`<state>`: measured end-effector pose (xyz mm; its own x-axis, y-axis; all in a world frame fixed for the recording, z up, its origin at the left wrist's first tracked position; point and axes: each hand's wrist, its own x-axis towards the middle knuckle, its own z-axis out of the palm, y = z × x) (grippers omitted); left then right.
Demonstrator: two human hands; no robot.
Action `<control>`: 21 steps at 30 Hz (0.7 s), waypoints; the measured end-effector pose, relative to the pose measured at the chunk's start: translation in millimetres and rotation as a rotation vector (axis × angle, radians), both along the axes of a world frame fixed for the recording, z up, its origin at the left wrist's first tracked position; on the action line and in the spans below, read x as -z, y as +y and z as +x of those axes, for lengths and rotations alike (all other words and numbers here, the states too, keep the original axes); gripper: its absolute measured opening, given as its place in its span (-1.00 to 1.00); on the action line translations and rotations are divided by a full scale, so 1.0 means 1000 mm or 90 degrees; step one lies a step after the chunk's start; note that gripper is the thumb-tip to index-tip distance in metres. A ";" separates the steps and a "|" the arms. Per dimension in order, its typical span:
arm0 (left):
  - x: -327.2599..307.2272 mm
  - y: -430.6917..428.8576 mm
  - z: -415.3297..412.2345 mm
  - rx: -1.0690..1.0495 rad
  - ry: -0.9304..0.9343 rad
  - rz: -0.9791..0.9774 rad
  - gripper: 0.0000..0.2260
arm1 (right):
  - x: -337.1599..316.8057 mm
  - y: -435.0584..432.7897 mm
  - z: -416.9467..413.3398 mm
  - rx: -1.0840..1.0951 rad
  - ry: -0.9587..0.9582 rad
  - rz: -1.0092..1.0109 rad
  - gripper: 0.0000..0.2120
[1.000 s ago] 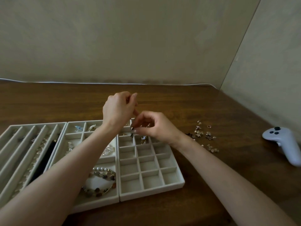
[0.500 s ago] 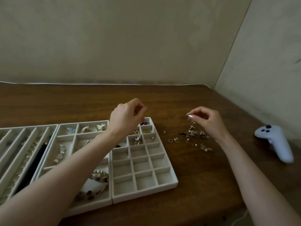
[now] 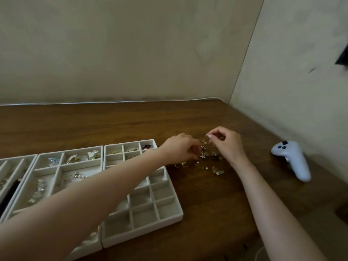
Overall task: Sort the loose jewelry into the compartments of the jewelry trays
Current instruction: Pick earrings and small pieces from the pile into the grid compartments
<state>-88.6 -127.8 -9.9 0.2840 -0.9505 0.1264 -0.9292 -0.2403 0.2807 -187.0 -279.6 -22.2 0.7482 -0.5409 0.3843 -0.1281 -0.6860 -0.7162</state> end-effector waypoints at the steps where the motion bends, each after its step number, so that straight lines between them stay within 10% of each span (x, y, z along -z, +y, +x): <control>1: 0.002 -0.003 0.000 -0.001 0.009 -0.002 -0.82 | 0.001 -0.001 0.000 0.004 -0.001 0.001 -0.92; 21: -0.028 0.130 0.022 -0.217 0.181 -0.213 -0.92 | -0.015 0.013 -0.008 -0.184 0.139 0.041 -0.95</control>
<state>-66.7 2.4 17.8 0.6349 -0.7204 0.2790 -0.6912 -0.3683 0.6218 -195.5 -267.1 -7.5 0.9346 -0.3123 0.1705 -0.0900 -0.6710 -0.7360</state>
